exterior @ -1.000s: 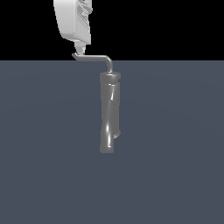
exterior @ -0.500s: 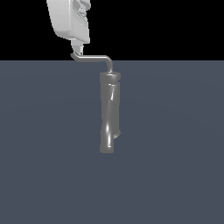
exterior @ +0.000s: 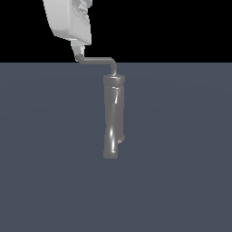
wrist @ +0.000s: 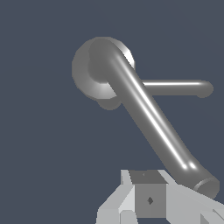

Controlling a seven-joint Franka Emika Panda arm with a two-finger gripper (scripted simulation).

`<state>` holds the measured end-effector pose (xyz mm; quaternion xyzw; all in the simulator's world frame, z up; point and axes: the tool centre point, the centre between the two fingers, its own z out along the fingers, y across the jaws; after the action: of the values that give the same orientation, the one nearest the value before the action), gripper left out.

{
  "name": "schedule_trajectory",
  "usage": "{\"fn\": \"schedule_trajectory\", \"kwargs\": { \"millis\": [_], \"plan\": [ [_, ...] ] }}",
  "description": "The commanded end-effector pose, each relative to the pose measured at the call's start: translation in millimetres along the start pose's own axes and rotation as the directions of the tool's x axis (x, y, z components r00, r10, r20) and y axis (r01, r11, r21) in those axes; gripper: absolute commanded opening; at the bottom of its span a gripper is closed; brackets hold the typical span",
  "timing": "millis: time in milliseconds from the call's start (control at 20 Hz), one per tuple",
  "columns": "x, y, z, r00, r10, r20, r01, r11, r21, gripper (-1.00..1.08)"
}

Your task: Turn on the faucet by rotating a designated handle.

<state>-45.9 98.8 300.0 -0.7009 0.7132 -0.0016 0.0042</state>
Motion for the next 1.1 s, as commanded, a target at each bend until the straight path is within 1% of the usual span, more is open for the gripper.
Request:
{"fn": "schedule_trajectory", "kwargs": {
  "millis": [0, 950, 1000, 1050],
  "plan": [
    [8, 8, 0, 1.000, 0.005, -0.002, -0.005, 1.000, -0.004, -1.00],
    [47, 60, 0, 1.000, 0.002, -0.004, -0.002, 1.000, -0.008, -1.00],
    [47, 60, 0, 1.000, 0.002, -0.004, -0.002, 1.000, -0.008, -1.00],
    [41, 57, -1, 1.000, -0.006, -0.002, 0.006, 1.000, -0.005, -1.00]
  ]
}}
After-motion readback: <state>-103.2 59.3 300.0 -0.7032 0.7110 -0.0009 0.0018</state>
